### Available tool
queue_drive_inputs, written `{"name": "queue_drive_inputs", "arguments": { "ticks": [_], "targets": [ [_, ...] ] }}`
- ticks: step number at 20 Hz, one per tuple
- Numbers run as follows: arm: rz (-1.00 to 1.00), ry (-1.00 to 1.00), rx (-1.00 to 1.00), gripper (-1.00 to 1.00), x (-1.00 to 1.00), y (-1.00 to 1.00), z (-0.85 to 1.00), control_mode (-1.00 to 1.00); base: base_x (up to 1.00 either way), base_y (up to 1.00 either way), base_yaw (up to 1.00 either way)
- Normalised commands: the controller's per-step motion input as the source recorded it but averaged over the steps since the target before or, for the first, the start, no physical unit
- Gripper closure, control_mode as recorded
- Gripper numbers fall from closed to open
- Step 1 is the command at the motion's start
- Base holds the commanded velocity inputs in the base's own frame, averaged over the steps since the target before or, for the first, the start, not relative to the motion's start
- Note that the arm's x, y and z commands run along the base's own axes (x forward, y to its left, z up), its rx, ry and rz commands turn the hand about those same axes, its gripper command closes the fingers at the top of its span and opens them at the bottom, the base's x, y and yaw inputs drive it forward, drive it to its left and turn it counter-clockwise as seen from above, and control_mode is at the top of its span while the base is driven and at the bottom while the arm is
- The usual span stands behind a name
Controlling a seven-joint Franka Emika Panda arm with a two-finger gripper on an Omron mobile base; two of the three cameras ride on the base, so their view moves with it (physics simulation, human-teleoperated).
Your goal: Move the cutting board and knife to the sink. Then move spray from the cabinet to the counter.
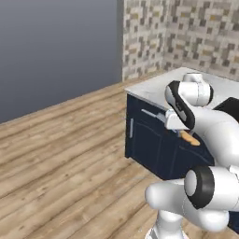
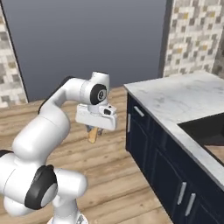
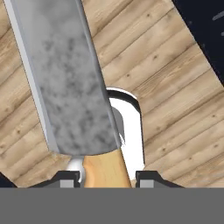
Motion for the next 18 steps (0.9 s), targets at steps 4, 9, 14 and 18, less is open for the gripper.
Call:
{"name": "queue_drive_inputs", "arguments": {
  "ticks": [4, 9, 14, 18],
  "targets": [
    [0.0, 0.0, 0.0, 1.0, 0.0, 0.0, 0.0, 1.0, 0.01, -0.34, -0.73],
    [0.0, 0.0, 0.0, 1.0, 0.0, 0.0, 0.0, 1.0, 0.1, -0.19, -0.7],
    [0.0, 0.0, 0.0, 1.0, 0.0, 0.0, 0.0, 1.0, 0.12, -0.13, -0.67],
    [0.0, 0.0, 0.0, 1.0, 0.0, 0.0, 0.0, 1.0, 0.13, -0.06, -0.64]
  ]
}}
